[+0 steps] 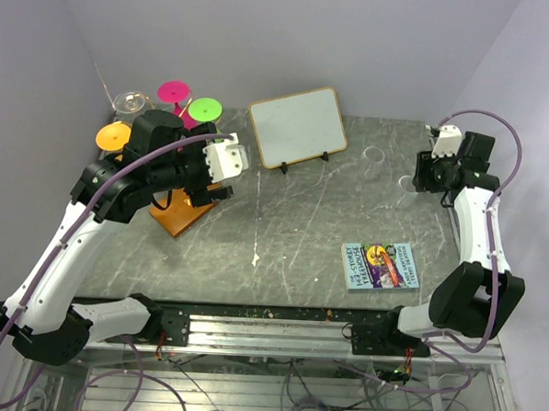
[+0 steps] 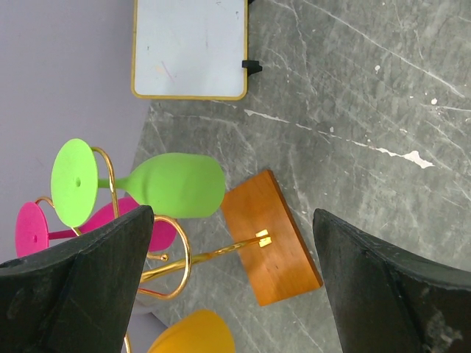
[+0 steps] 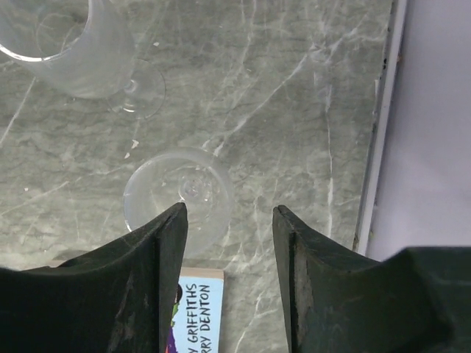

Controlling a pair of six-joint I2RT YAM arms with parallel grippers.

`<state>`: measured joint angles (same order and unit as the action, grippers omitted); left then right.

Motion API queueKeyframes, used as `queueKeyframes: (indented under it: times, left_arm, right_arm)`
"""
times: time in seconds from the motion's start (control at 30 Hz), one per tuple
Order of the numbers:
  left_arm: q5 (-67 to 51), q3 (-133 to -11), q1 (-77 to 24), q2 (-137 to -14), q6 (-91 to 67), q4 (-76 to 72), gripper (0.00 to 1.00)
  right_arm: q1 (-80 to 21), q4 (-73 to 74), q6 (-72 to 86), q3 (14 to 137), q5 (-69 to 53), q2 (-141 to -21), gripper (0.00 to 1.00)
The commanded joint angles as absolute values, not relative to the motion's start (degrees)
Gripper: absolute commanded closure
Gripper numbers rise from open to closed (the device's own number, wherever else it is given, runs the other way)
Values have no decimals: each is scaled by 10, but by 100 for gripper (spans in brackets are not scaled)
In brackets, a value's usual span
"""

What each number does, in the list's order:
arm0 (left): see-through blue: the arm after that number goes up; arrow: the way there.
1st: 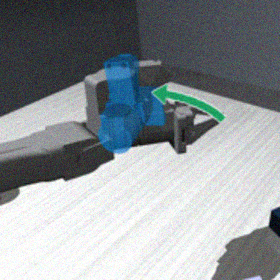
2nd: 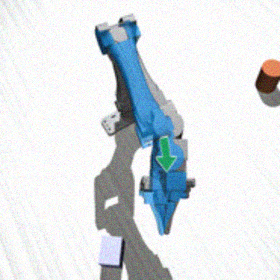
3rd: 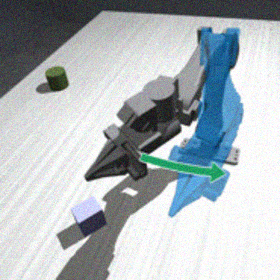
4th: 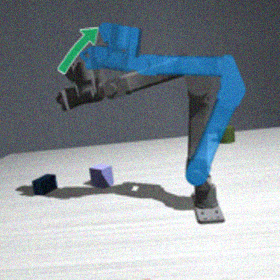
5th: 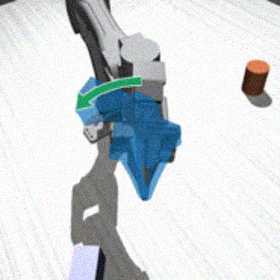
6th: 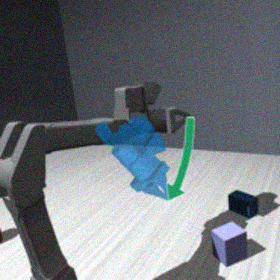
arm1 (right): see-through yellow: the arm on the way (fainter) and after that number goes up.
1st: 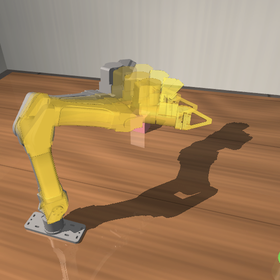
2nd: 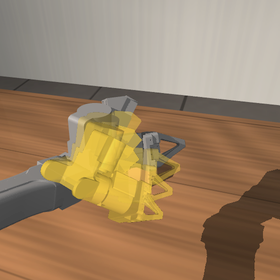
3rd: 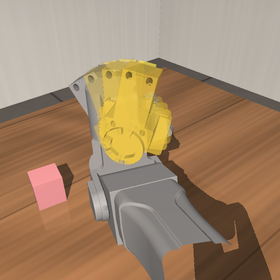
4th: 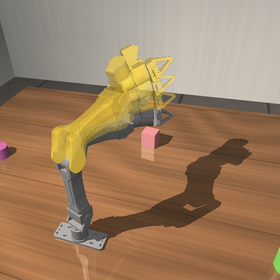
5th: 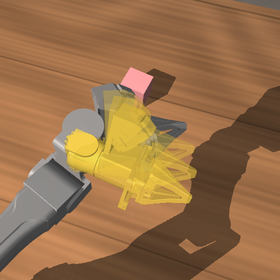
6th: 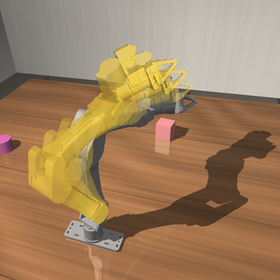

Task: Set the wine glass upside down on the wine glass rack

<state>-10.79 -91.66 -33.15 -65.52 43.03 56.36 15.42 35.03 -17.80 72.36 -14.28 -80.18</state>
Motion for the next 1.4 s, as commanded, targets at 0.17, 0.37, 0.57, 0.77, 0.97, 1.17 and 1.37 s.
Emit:
queueKeyframes:
  times: [0.17, 0.37, 0.57, 0.77, 0.97, 1.17, 1.37]
  left_arm:
    - [-110, -911, -330, -652, 417, 531, 1]
    - [-108, -908, -329, -653, 417, 529, 1]
    - [-108, -910, -329, -655, 414, 528, 1]
    - [-97, -903, -329, -651, 402, 512, 1]
    - [-77, -904, -326, -649, 370, 485, 1]
    - [-98, -922, -314, -659, 304, 460, 1]
    - [-150, -932, -290, -665, 224, 431, 4]
  right_arm:
    - [159, 369, -190, 745, -163, -842, 65]
    - [159, 369, -191, 753, -159, -862, 73]
    - [159, 374, -197, 763, -158, -874, 86]
    - [159, 383, -206, 779, -161, -856, 100]
    - [155, 430, -229, 797, -255, -808, 100]
    - [67, 472, -268, 790, -339, -754, 100]
    - [-29, 472, -309, 778, -400, -720, 100]
